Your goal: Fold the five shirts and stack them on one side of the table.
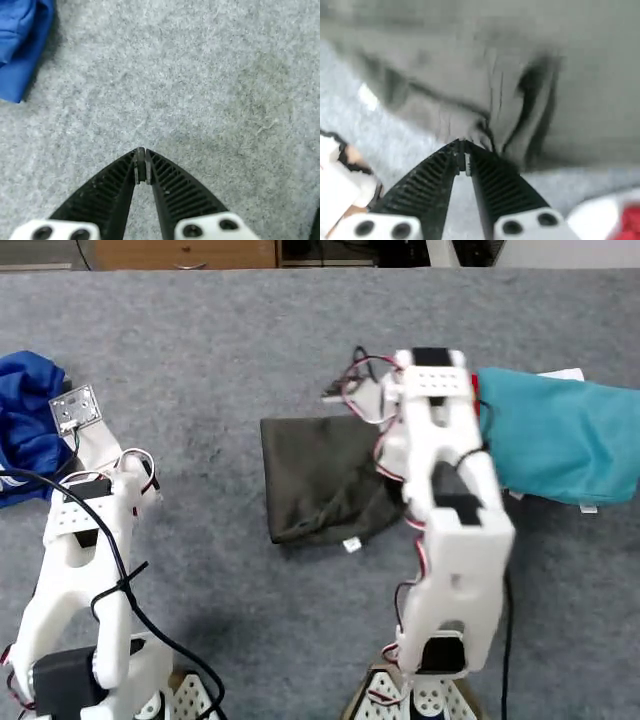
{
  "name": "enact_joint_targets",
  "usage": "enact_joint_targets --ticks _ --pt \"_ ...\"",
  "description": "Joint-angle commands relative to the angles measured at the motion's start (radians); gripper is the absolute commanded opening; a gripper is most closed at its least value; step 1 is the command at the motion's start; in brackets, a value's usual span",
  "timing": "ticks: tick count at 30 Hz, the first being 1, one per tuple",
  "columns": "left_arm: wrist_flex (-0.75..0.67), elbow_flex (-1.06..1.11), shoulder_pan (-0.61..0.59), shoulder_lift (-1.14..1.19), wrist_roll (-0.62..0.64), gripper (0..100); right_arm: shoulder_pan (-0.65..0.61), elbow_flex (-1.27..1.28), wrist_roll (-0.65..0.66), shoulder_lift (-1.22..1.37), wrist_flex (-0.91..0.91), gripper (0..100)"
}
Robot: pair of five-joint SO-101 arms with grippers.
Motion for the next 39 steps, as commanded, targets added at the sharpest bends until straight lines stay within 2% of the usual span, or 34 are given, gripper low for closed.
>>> enact_joint_targets --ticks 1,5,7,10,15,19,26,29,33,39 --pt "-0.011 -0.006 -0.005 -0.004 0.008 2 0.035 0.033 0.021 -0.214 -0.015 0.2" --pt "-0.012 -0.006 0.018 -0.004 0.008 2 -0.044 0.041 0.006 -0.317 -0.124 0.2" --pt "-0.012 -0.005 0.041 -0.004 0.008 2 -0.122 0.042 -0.063 -0.32 -0.206 0.2" --pt "-0.012 -0.002 0.054 -0.004 0.008 2 -0.226 0.041 -0.153 -0.266 -0.328 0.2" --pt "-0.012 0.005 0.054 -0.004 0.008 2 -0.297 0.03 -0.17 -0.102 -0.456 0.3" --pt "-0.012 0.005 0.054 -0.004 0.006 2 -0.269 -0.007 -0.169 0.005 -0.42 0.3" --pt "-0.012 0.003 0.052 -0.004 0.006 2 -0.153 -0.082 -0.161 0.05 -0.1 0.2" --pt "-0.012 0.003 0.052 -0.004 0.006 2 -0.116 -0.058 -0.107 0.05 -0.003 0.2" --pt "-0.012 0.003 0.052 -0.004 0.006 2 -0.056 0.025 -0.066 0.05 0.008 0.2" --pt "-0.012 0.003 0.052 -0.004 0.005 2 0.024 0.188 -0.046 0.05 -0.091 0.2"
